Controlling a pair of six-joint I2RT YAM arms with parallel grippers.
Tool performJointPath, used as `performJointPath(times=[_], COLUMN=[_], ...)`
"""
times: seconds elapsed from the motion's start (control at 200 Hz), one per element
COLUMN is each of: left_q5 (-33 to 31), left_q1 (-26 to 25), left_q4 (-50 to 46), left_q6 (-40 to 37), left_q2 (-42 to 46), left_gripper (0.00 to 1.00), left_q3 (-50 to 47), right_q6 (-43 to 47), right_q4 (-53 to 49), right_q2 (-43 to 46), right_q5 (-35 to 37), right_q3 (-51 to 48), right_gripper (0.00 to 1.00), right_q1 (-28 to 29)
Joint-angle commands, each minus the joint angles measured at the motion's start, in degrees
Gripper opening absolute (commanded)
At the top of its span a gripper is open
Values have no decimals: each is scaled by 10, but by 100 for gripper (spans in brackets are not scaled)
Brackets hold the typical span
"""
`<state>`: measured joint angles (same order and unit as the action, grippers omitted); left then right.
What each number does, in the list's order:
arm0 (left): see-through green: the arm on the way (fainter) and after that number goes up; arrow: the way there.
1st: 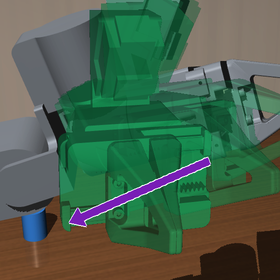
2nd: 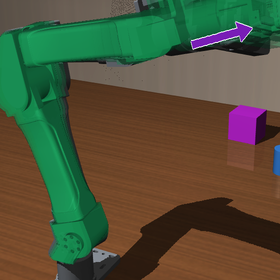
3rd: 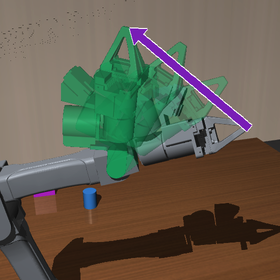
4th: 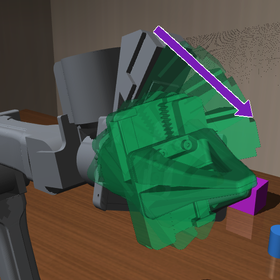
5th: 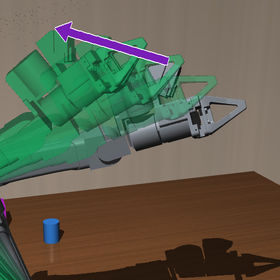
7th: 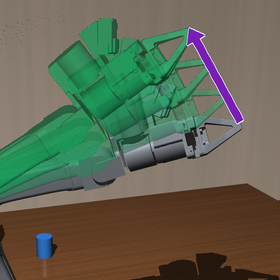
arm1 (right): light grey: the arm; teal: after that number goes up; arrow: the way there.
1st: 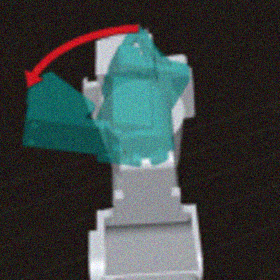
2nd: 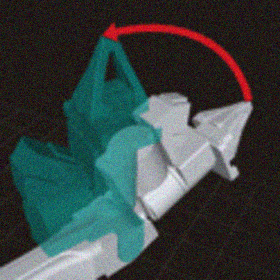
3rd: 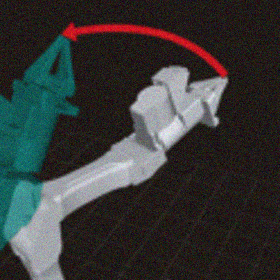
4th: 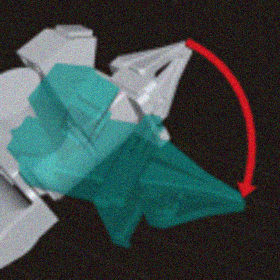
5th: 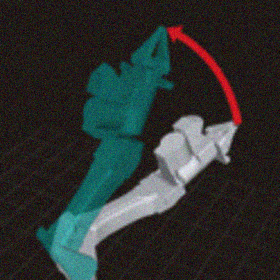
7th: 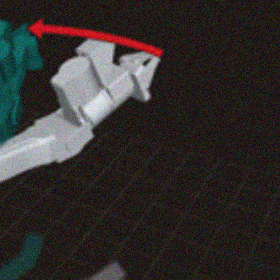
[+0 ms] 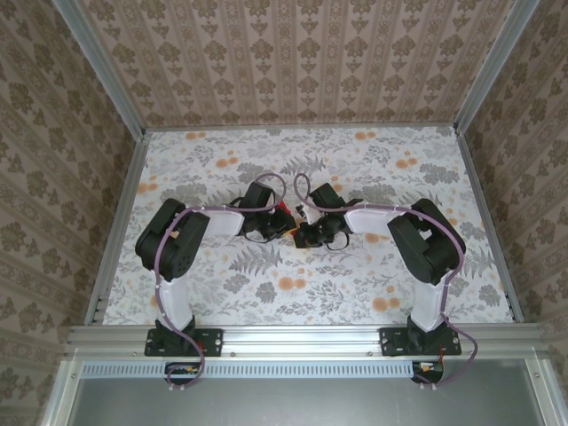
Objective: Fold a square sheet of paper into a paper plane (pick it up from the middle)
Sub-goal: Fold the wing for the fifth time at the center of the table.
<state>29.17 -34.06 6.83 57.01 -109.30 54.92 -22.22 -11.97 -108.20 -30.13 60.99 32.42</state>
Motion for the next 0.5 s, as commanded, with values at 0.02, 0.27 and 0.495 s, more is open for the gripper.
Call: performJointPath(times=[0.02,0.27,0.495], left_q5=[-43,-49,-49], left_q1=[5,9,11], left_q4=[-78,-89,-85], left_q6=[6,0,3], left_q2=[-38,-42,-45], left_gripper=[15,15,15], left_q3=[-8,-9,-8], right_q6=[4,-41,-63], right_q4=[-33,-14,-10], right_q2=[-12,-10,-6], right_q5=[47,35,-16], right_q3=[22,-2,-12], right_gripper=[9,9,9], right_q1=[-3,-31,-46])
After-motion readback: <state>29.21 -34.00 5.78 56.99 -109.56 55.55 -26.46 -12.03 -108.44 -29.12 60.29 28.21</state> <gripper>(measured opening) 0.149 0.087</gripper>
